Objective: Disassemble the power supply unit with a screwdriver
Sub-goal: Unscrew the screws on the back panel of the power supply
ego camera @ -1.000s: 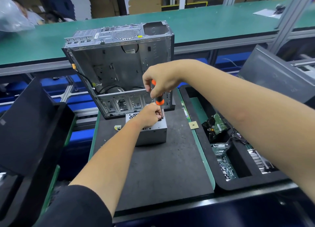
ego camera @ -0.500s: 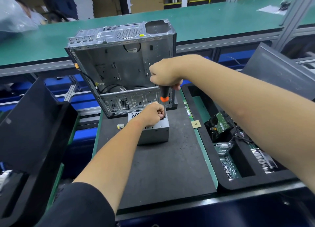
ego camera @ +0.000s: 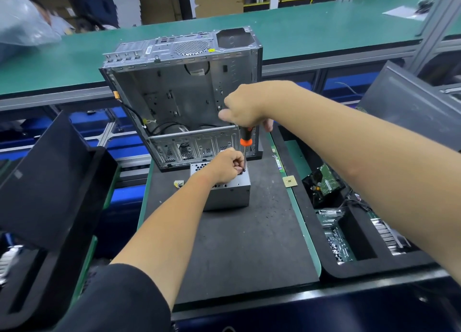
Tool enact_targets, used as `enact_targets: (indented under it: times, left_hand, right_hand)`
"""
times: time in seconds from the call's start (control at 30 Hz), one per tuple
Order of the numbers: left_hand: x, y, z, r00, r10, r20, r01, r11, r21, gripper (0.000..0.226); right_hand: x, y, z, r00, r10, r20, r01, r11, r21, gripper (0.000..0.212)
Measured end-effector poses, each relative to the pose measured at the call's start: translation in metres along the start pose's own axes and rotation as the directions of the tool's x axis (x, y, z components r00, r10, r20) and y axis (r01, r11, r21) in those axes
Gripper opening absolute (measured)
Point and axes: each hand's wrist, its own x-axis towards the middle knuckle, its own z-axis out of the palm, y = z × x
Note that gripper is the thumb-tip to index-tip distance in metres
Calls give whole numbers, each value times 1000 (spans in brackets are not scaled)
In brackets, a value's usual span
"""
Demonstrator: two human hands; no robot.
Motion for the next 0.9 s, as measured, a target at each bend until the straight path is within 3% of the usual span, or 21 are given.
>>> enact_targets:
  times: [0.07,0.23,0.37,0.5,0.63,0.73,0.9]
  left_hand:
    - [-1,2,0,1000,14,-4,-13,1000,11,39]
    - [-2,2,0,1000,11,8,-11,1000,17,30]
    - [0,0,2,1000,-10,2,10,1000,-7,13]
    - [-1,2,2,1000,-7,-18,7,1000,-16,13]
    - [-2,2,2,1000,-1,-24,1,1000,-8,11]
    - [-4,4,1,1000,-9,-16,9,1000,-16,14]
    - [-1,4,1,999,-32,-2,32,999,-11,33]
  right_hand:
    - [3,2,1,1000,16,-9,-17,996,-92,29]
    - [4,14,2,991,-125,-56,130,987,97,14]
    - [-1,16,3,974,-216,-74,228,935,271,24]
    - [0,9,6,990,-141,-22,140,929,343,16]
    - [3,-1,0,998,48,31,-53,979,198,55]
    - [6,-3,-1,998,41,38,-46,989,140,40]
    - [1,7,-2,993,-113,11,109,974,200,20]
